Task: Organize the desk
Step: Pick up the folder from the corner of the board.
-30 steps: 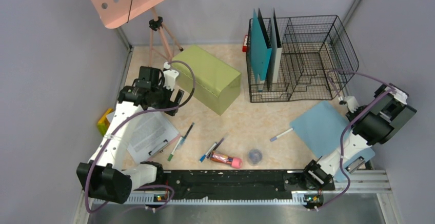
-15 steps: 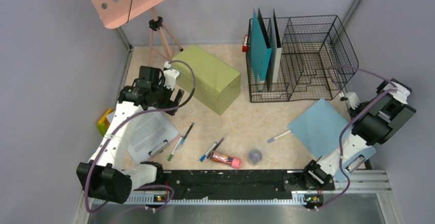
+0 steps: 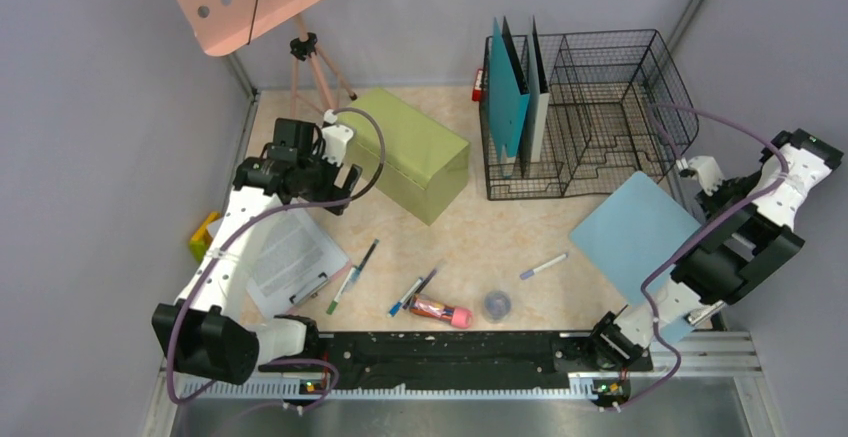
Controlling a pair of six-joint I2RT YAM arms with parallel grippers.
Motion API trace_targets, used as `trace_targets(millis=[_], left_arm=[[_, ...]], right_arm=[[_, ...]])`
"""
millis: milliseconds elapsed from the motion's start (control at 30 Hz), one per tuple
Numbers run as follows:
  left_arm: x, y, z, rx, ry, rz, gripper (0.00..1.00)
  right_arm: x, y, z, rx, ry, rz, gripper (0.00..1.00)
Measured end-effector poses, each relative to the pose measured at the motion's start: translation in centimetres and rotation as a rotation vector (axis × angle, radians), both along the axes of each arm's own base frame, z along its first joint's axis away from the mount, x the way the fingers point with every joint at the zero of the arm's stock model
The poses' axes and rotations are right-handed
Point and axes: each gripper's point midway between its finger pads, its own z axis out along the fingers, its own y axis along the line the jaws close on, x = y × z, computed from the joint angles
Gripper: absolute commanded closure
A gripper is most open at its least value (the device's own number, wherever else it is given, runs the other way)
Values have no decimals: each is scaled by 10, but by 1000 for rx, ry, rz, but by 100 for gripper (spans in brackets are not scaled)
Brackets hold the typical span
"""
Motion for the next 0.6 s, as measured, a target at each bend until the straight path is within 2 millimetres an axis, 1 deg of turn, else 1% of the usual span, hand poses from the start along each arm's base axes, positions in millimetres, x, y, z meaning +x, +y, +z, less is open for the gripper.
trace_targets(millis=[67,167,367,467,600], left_arm=[[5,-3,5,-4,-14,-8,3],[11,-7,12,-9,-30,-21,3],[15,-14,14,-16,-36,-42,3],[15,-15,13,-15,-34,-45,3],[15,-16,13,-13,-35,-50,3]], right_arm=[[-1,0,16,-34,-33,12,100],[-4,3,34,-78,-75,30,100],[-5,14,58,-136,-131,62,100],[-2,22,70,-165,-165,88,100],[0,39,91,-216,-236,133,100]])
